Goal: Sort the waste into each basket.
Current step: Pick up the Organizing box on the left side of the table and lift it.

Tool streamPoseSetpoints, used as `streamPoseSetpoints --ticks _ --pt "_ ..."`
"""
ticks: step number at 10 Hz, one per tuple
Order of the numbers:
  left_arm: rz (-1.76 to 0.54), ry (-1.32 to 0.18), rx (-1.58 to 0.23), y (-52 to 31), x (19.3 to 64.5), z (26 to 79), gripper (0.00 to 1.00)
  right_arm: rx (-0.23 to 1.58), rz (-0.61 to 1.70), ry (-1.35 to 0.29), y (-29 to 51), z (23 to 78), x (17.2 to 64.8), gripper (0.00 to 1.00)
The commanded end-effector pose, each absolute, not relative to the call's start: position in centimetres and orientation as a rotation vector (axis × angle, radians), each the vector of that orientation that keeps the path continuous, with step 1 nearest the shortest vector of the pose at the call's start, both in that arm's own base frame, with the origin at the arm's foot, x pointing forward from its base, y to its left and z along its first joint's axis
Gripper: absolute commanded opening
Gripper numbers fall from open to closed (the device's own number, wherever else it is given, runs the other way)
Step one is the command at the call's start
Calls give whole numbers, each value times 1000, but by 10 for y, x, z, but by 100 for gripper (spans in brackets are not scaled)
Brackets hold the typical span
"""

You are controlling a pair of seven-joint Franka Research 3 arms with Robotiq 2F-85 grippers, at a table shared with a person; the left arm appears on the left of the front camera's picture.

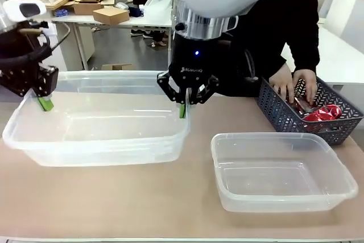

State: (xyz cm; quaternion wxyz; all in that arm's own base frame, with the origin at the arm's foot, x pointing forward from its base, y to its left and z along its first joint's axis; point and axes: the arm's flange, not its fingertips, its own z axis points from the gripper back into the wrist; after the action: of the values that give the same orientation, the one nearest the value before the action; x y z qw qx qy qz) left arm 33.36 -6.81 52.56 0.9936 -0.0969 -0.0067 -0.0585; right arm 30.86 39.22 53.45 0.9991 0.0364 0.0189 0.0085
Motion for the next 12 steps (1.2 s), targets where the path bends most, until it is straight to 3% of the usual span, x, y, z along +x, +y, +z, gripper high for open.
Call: streamPoseSetpoints --ticks 1,4,6,9,12 --pt "-114 -19 -196 -67 336 531 3 80 16 31 392 539 310 4" --pt "-243 99 -362 -129 372 544 3 90 -123 -16 298 555 309 4" --pt "-271 130 -384 -189 396 550 3 15 -131 -23 246 556 308 4" --pt "-340 111 -376 -259 415 552 3 52 -225 -8 201 531 309 4" --pt "-313 120 -361 -260 420 546 3 72 -270 -7 178 514 323 4"
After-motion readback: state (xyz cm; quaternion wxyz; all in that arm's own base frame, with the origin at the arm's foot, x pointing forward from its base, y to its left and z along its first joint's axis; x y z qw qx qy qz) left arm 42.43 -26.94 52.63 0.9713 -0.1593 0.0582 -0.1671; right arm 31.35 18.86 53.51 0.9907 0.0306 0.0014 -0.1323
